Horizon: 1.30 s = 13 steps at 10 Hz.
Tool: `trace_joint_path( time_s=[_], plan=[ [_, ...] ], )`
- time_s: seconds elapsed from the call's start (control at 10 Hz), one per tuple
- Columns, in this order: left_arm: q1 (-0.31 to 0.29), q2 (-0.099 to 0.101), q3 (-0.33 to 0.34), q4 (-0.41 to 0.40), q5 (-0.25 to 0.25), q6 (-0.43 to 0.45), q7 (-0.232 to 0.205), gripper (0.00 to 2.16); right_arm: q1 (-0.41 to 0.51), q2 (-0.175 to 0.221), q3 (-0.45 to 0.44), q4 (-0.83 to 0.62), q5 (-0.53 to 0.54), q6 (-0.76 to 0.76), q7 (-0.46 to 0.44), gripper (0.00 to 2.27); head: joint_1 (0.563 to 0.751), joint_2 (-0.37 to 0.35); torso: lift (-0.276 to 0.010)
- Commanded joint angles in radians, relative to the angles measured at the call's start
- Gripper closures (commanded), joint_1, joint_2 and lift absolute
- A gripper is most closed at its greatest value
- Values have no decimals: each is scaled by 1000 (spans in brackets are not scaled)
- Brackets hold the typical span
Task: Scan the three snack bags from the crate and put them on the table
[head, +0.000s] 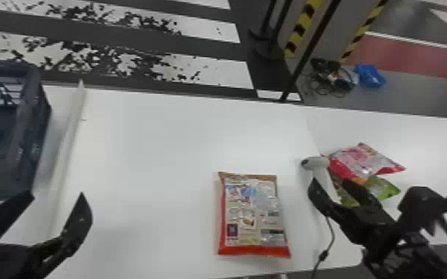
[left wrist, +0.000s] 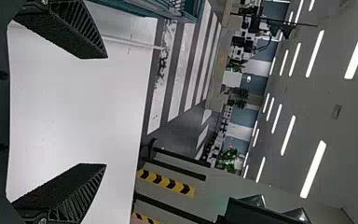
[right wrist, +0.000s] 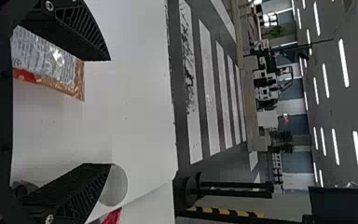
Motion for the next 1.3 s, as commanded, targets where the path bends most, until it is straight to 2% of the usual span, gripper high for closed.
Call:
trace_joint_path(
  time_s=[0.0, 0.1, 0.3, 0.8, 0.9, 1.0, 1.1, 1.2],
  plan=[
    [7, 2, 3, 2, 0, -19, 7, 33, -41, -26, -35, 127, 7, -27, 7, 63, 695, -325, -94],
    [8, 2, 6, 6, 0, -37, 7, 33, -68, -53, -34, 208, 24, -39, 25, 66, 695, -350, -94],
    [13, 2, 6, 10, -2, -44, 4, 29, -136, -86, -4, 340, 56, -76, 56, 66, 695, -350, -94],
    [39, 4, 21, 10, -3, -83, -7, 26, -291, -136, 89, 520, 140, -73, 53, 120, 695, -350, -94],
    [42, 4, 21, 10, -3, -99, -9, 26, -309, -144, 101, 540, 149, -73, 54, 684, 695, -350, -94],
    [42, 4, 23, 11, -3, -102, -9, 26, -329, -145, 104, 557, 154, -42, 53, 1730, 695, -350, -94],
    [42, 4, 23, 14, -3, -105, -9, 22, -341, -153, 104, 573, 156, -24, 54, 2030, 695, -350, -94],
    [42, 2, 23, 17, -3, -105, -10, 22, -340, -155, 106, 578, 160, -36, 54, 2044, 695, -350, -94]
  ],
)
